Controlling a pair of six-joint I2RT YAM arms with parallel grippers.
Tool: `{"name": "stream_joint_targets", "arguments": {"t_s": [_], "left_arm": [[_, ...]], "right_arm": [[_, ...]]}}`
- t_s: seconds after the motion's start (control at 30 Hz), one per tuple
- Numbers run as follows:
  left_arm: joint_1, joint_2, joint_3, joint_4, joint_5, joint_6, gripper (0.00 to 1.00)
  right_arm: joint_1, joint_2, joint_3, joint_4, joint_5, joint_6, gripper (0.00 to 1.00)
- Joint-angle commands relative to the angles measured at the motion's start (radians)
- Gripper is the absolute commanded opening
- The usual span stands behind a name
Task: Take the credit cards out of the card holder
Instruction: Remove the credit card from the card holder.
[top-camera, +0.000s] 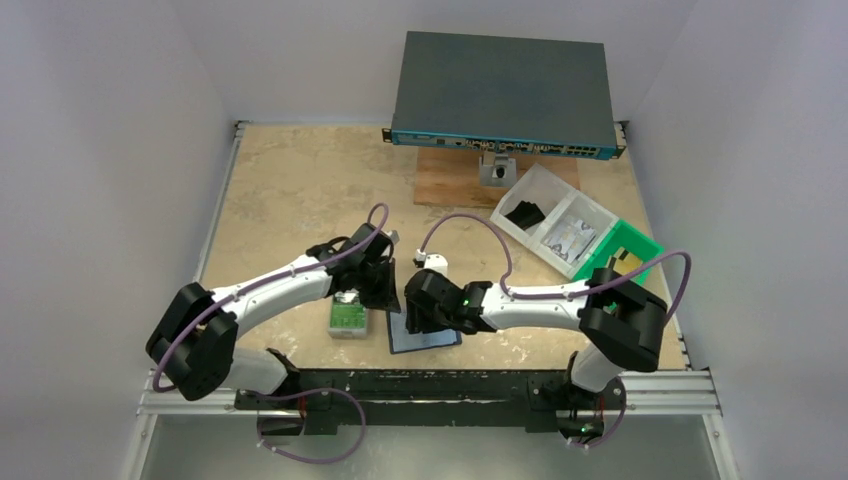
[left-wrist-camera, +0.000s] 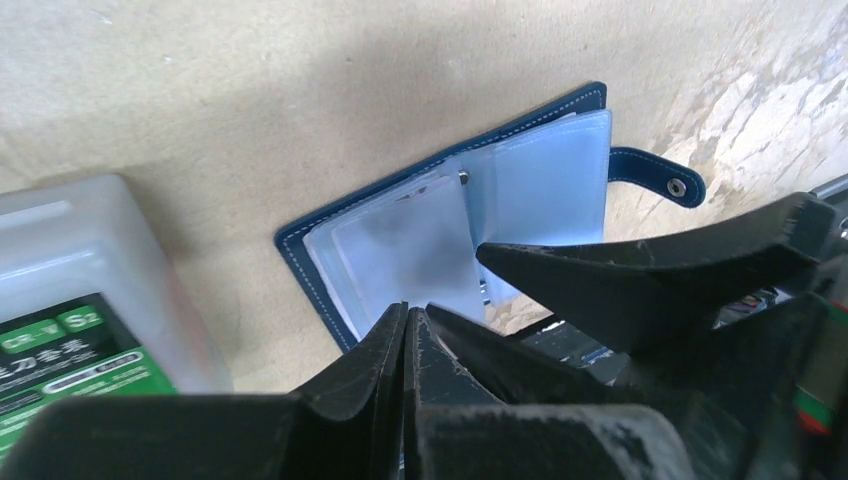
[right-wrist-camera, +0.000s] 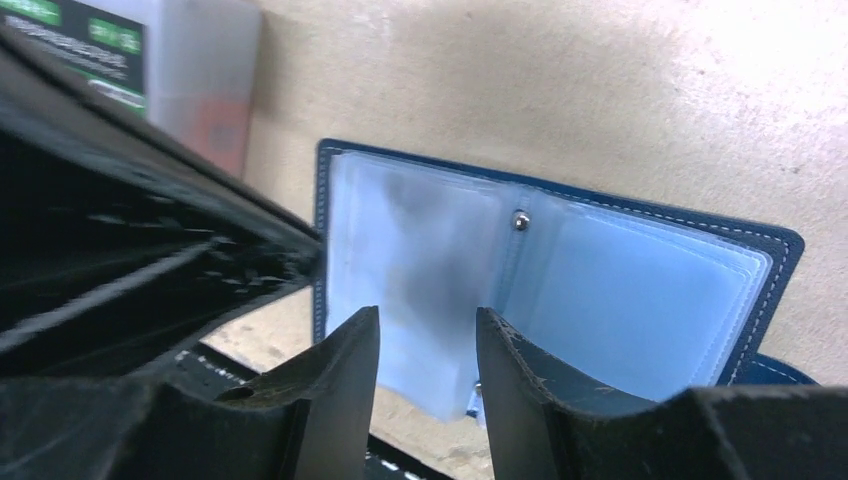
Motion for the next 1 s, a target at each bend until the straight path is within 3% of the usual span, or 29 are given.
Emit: {"name": "stream_joint_targets", "arguments": {"t_s": [0.0,0.27,0.5,0.97], "left_arm": [[0.026,-0.049,0.009,-0.03,-0.026,0.01,0.0],[0.026,-0.03,-0.012,-0.021,0.003,0.026,0.0],[0.021,0.018,-0.021,0.005,0.026,0.036,0.0],[-0.054,0.108,-0.049,0.07,0.04,-0.007,0.0]], "right_arm": [[0.011,0.036,0.051,-0.078,0.067,-0.014,0.38],[0.008,0.033,0.005,-0.049,0.035,0.03,0.17],[-0.026,-0.028,-0.134,0.133,-0.064,0.064,0.03],[-0.181,-0.028,-0.384,0.535,-0.327,0.128,0.0]]}}
